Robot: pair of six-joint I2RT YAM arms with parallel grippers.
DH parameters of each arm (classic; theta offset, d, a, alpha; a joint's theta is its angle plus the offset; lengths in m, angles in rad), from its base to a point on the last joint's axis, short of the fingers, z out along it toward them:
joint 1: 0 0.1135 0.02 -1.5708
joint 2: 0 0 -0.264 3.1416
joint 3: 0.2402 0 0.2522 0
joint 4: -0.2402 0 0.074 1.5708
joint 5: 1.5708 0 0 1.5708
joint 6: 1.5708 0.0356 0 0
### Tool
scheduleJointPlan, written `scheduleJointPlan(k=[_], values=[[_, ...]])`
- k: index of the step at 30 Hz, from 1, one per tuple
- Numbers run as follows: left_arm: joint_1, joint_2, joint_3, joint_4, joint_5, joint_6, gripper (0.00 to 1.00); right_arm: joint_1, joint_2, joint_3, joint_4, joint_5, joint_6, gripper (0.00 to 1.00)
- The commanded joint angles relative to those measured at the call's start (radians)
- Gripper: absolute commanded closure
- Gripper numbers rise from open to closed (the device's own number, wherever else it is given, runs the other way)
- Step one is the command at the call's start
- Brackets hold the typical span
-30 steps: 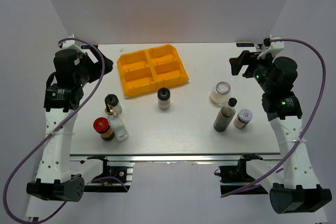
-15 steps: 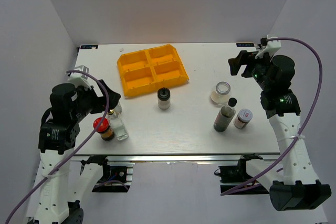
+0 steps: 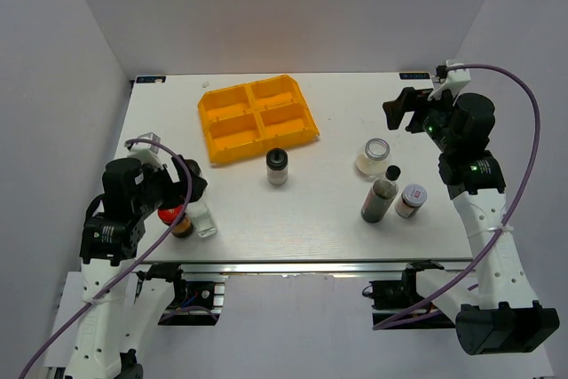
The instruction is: Organize the condiment bottles
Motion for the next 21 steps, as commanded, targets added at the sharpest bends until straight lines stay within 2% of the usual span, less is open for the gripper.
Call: scheduleJointPlan(k=[1,7,21], values=[[-0.002,-0.03,-0.007,0.032,0.012,-0.001,0.02,0.0,-0.001,-0.01,0.02,0.012,-0.002,0.11],[-0.001,-0.032,-0.063,0.029,-0.056,-0.008,0.04,0.0,0.001,-0.017,0.033,0.017,-0.003,0.11],[-0.002,-0.007,-0.083,0.067,-0.068,-0.013,0.13,0.0,-0.008,-0.04,0.053,0.035,-0.004,0.11]])
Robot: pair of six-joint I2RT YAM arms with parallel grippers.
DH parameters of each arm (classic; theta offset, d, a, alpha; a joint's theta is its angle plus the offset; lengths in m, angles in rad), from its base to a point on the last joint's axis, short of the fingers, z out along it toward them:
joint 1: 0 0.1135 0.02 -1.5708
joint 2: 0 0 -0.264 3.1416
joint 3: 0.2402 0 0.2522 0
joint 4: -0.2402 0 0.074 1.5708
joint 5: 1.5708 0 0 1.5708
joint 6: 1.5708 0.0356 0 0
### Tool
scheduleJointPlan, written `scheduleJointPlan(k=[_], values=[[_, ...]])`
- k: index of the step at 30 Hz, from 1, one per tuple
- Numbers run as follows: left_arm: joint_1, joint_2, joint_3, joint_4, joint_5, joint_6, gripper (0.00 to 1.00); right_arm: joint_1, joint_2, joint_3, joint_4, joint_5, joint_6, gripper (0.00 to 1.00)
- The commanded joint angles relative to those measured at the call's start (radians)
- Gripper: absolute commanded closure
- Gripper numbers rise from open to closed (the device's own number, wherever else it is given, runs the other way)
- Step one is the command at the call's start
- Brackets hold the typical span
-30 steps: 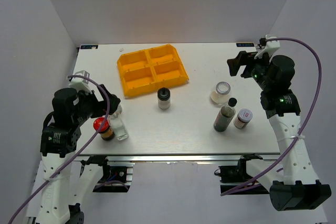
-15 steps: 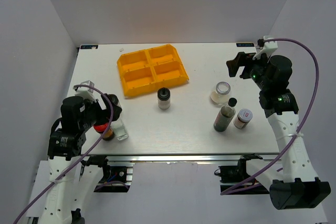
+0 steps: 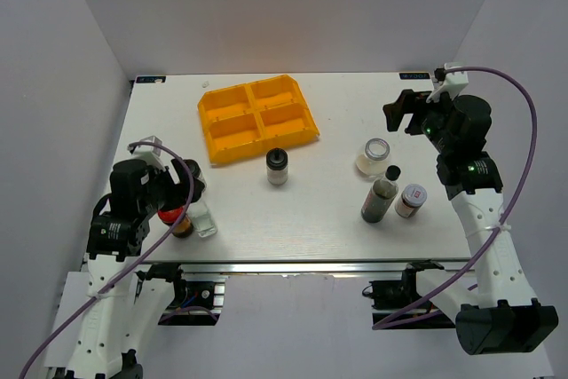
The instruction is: Organize the condiment bottles
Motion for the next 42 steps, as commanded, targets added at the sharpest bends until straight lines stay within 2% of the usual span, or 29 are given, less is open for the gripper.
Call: scheduleJointPlan(k=[1,14,18,21,28,29,31,32,37,40,42], values=[[-0.002,0.0,0.002,0.034,-0.018,-0.001,0.13,0.0,-0.009,-0.01,0.046,0.01,-0.007,0.11],[-0.031,0.044,-0.007,0.062,-0.044,-0.02,0.29,0.0,-0.017,-0.024,0.058,0.019,-0.023,0.11],[-0.057,0.075,-0.004,0.071,-0.067,-0.026,0.37,0.001,-0.021,-0.029,0.061,0.022,-0.025,0.11],[-0.097,0.093,0.007,0.065,-0.124,-0.041,0.5,0.0,-0.027,-0.035,0.068,0.023,-0.03,0.1],[-0.279,0.158,0.028,0.065,-0.296,-0.103,0.75,0.0,-0.031,-0.041,0.072,0.03,-0.036,0.11],[-0.306,0.182,0.039,0.057,-0.351,-0.124,0.83,0.0,-0.031,-0.043,0.074,0.033,-0.037,0.11],[-0.391,0.211,0.059,0.05,-0.415,-0.152,0.91,0.0,-0.032,-0.044,0.075,0.038,-0.04,0.11],[-0.422,0.242,0.08,0.047,-0.443,-0.173,0.99,0.0,-0.032,-0.046,0.08,0.041,-0.043,0.11],[-0.634,0.355,0.19,0.022,-0.711,-0.248,1.0,0.0,-0.034,-0.052,0.083,0.062,-0.053,0.11],[-0.695,0.441,0.27,0.019,-0.84,-0.274,1.0,0.0,-0.037,-0.056,0.091,0.067,-0.056,0.11],[-0.705,0.475,0.318,0.042,-0.866,-0.268,1.0,0.0,-0.04,-0.061,0.097,0.067,-0.057,0.11]])
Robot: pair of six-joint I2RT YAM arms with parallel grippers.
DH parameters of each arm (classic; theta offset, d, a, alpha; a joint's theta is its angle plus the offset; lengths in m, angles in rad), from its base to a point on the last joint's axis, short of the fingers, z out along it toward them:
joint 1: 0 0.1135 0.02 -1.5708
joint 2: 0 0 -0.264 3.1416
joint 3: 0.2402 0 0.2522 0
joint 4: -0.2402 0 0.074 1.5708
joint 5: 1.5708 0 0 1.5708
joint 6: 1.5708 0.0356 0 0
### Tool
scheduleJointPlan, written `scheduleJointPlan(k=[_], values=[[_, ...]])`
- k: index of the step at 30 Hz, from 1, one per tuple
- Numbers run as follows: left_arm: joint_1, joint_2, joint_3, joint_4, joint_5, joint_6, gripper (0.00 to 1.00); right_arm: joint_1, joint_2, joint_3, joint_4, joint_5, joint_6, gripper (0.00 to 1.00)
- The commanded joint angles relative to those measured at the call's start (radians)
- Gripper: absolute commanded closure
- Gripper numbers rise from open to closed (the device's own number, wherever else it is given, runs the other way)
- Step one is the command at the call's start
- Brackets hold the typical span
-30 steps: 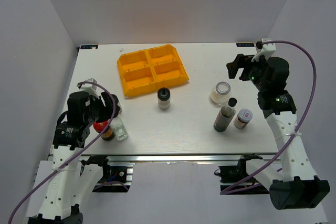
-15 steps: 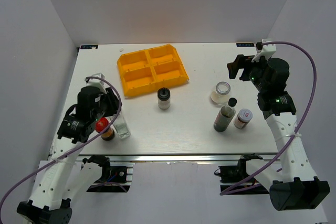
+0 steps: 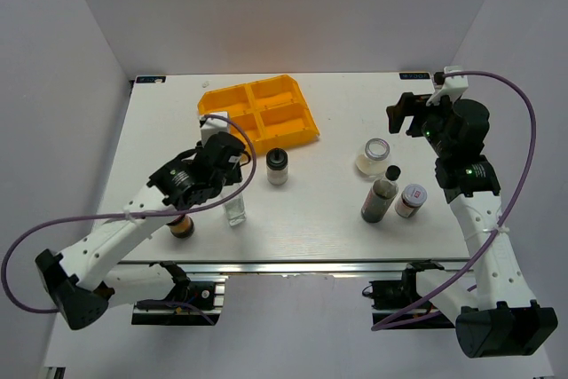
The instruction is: Organize the condiment bottles
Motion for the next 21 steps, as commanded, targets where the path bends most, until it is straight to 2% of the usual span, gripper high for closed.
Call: scheduleJointPlan(k=[1,7,13,17,21], values=[[-0.022,0.045,0.102,0.01,-0.197,-0.035,1.0,0.0,-0.023,-0.017,0.07,0.014,-0.019,0.11],[-0.023,0.036,0.176,0.105,-0.272,0.003,1.0,0.0,-0.022,-0.022,0.077,0.024,-0.019,0.11],[-0.023,0.038,0.237,0.243,-0.297,0.105,1.0,0.0,-0.017,-0.025,0.09,0.015,-0.016,0.11],[-0.023,0.105,0.363,0.289,-0.352,0.192,1.0,0.0,-0.01,-0.02,0.09,0.015,-0.012,0.11],[-0.014,0.217,0.475,0.378,-0.465,0.279,1.0,0.0,-0.002,-0.016,0.086,0.015,-0.013,0.11]])
